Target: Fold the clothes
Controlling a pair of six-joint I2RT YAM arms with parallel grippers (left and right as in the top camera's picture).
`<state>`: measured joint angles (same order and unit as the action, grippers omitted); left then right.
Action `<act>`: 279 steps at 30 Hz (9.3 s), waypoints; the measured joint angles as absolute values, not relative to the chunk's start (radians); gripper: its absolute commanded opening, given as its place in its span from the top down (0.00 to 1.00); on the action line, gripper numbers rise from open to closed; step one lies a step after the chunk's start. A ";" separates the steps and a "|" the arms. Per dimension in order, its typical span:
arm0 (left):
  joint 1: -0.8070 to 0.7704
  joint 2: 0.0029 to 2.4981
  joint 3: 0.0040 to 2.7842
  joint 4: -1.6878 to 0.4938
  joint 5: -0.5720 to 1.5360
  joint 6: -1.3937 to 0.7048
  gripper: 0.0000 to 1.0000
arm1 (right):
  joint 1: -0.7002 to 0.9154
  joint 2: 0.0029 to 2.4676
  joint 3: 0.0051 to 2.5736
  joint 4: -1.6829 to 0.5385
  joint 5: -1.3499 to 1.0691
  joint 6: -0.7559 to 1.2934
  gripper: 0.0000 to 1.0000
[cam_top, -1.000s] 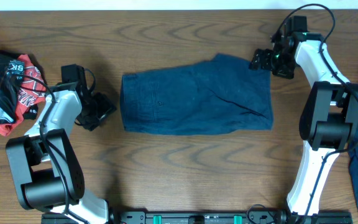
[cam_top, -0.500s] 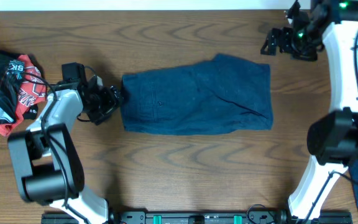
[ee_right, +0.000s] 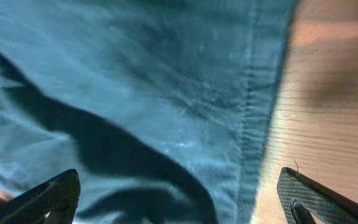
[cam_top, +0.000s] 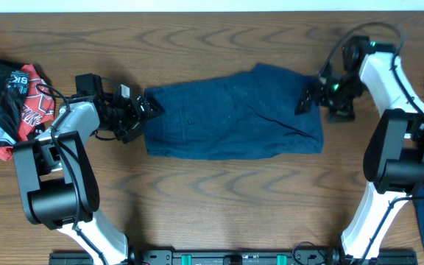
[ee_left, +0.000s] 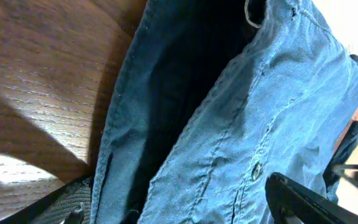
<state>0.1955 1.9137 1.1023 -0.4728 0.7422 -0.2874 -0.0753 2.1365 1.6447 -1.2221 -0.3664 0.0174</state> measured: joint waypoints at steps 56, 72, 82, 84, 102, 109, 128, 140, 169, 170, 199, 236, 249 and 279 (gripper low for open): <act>0.196 1.916 1.102 -0.485 0.778 -0.287 0.04 | -0.198 2.083 1.261 -0.708 -0.665 0.152 0.99; 0.196 1.917 1.102 -0.486 0.779 -0.287 0.04 | -0.200 2.083 1.656 -1.070 -0.406 0.033 0.99; 0.196 1.917 1.102 -0.485 0.780 -0.287 0.04 | -0.002 2.082 1.929 -1.291 -0.380 -0.002 0.99; 0.196 1.917 1.102 -0.484 0.780 -0.287 0.04 | 0.064 2.082 1.930 -1.313 -0.374 -0.005 0.99; 0.196 1.919 1.102 -0.482 0.786 -0.295 0.27 | 0.524 2.082 1.930 -1.237 -0.358 0.137 0.99; 0.195 1.955 1.091 -0.482 0.765 -0.291 0.71 | 0.487 2.083 1.930 -1.246 -0.294 0.205 0.99; 0.081 1.935 1.100 -0.467 0.778 -0.291 0.24 | 0.192 2.082 1.930 -1.301 -0.199 0.227 0.99; 0.070 1.935 1.099 -0.491 0.685 -0.295 0.52 | 0.098 2.065 1.930 -1.312 -0.130 0.218 0.99; -0.064 1.920 1.111 -0.497 0.514 -0.344 0.70 | 0.436 2.021 1.930 -1.367 -0.115 0.194 0.99; -0.064 1.920 1.111 -0.498 0.514 -0.344 0.70 | 0.446 2.021 1.930 -1.368 -0.115 0.194 0.99; -0.067 1.920 1.115 -0.516 0.509 -0.344 0.70 | 0.656 2.021 1.945 -1.375 -0.001 0.128 0.99; -0.068 1.920 1.117 -0.536 0.509 -0.344 0.70 | 0.779 2.160 2.148 -1.208 -0.039 0.168 0.48; -0.067 1.920 1.118 -0.538 0.509 -0.344 0.70 | 0.782 2.160 2.148 -1.167 -0.087 0.178 0.47; 0.095 1.950 1.257 -0.668 0.550 -0.415 0.58 | 0.440 2.351 2.087 -1.311 -0.142 0.058 0.92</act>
<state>0.0948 1.9499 1.2572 -0.6678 0.5495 -0.4152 0.4397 2.3512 2.0872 -1.3106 -0.1425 0.0582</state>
